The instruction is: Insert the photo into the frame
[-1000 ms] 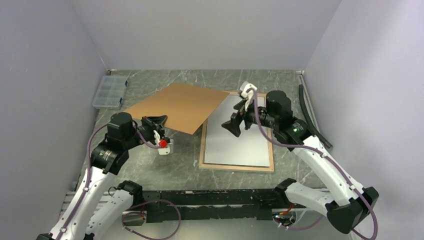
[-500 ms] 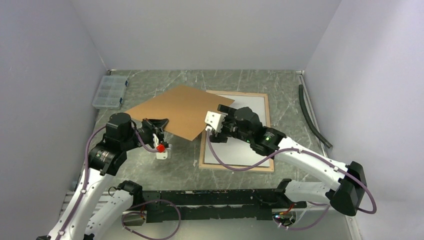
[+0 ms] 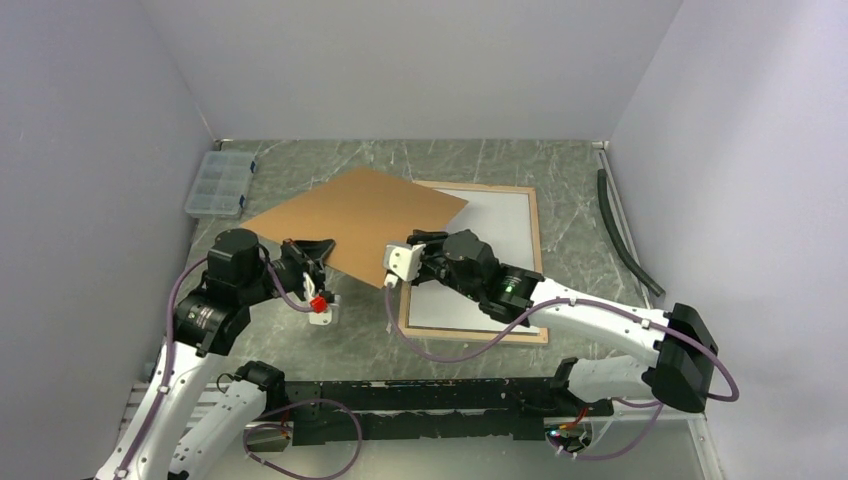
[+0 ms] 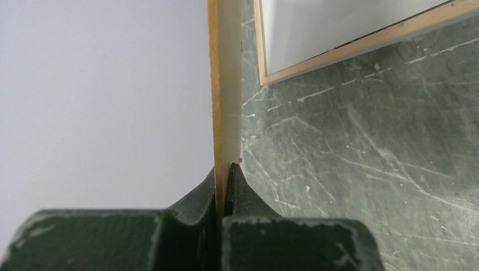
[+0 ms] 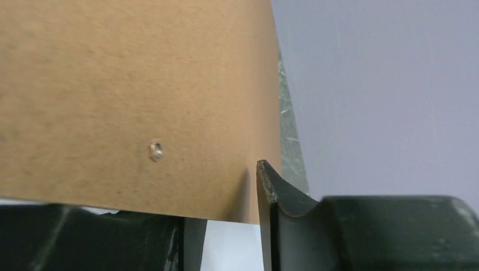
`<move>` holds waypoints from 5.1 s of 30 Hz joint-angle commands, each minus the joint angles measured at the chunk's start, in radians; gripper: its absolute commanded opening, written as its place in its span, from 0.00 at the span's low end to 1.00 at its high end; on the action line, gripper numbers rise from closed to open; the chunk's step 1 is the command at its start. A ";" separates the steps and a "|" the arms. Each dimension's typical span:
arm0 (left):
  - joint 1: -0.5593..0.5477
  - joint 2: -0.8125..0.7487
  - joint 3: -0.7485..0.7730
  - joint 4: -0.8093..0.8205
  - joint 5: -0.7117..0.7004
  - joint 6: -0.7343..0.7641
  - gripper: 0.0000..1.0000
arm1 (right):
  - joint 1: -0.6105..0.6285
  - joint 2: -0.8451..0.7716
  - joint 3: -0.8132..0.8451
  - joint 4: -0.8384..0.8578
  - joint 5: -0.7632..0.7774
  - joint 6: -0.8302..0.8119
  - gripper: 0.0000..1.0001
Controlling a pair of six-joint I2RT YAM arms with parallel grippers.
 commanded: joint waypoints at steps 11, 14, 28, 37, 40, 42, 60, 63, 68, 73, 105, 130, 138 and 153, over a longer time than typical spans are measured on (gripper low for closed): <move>-0.005 -0.070 -0.058 0.392 0.037 -0.020 0.81 | 0.046 -0.061 0.007 0.185 0.143 0.003 0.00; -0.005 -0.070 -0.058 0.486 0.034 -0.086 0.89 | 0.045 -0.082 0.045 0.179 0.126 0.078 0.00; -0.004 0.113 0.299 0.473 -0.327 -0.538 0.94 | -0.208 -0.035 0.417 -0.163 -0.026 0.720 0.00; 0.007 0.340 0.628 -0.002 -0.444 -0.851 0.95 | -0.610 0.095 0.604 -0.423 -0.630 1.100 0.00; 0.045 0.415 0.658 -0.090 -0.414 -0.872 0.95 | -0.737 0.106 0.612 -0.424 -0.879 1.194 0.00; 0.109 0.478 0.699 -0.152 -0.356 -0.900 0.95 | -0.798 0.116 0.623 -0.440 -0.993 1.238 0.00; 0.332 0.660 0.757 -0.466 0.411 -0.994 0.95 | -0.893 -0.072 0.179 0.047 -1.438 1.588 0.00; 0.332 0.652 0.724 -0.439 0.433 -1.029 0.95 | -0.892 -0.083 0.107 0.193 -1.465 1.685 0.00; 0.371 0.667 0.696 -0.387 0.427 -1.041 0.90 | -0.890 -0.078 0.030 0.327 -1.478 1.772 0.00; 0.424 0.722 0.719 -0.396 0.494 -1.068 0.84 | -0.875 -0.074 0.024 0.295 -1.467 1.747 0.00; 0.455 0.653 0.516 -0.071 0.654 -1.386 0.03 | -0.794 0.054 -0.063 0.973 -1.266 2.229 0.20; 0.456 0.628 0.366 0.223 0.326 -2.006 0.03 | -0.794 -0.008 -0.137 0.745 -1.209 2.175 0.42; 0.455 0.676 0.364 0.175 0.166 -2.041 0.03 | -0.794 -0.008 -0.163 0.706 -1.210 2.165 0.49; 0.387 0.688 0.314 0.244 0.061 -2.032 0.03 | -0.732 -0.003 -0.225 0.624 -1.025 2.149 0.48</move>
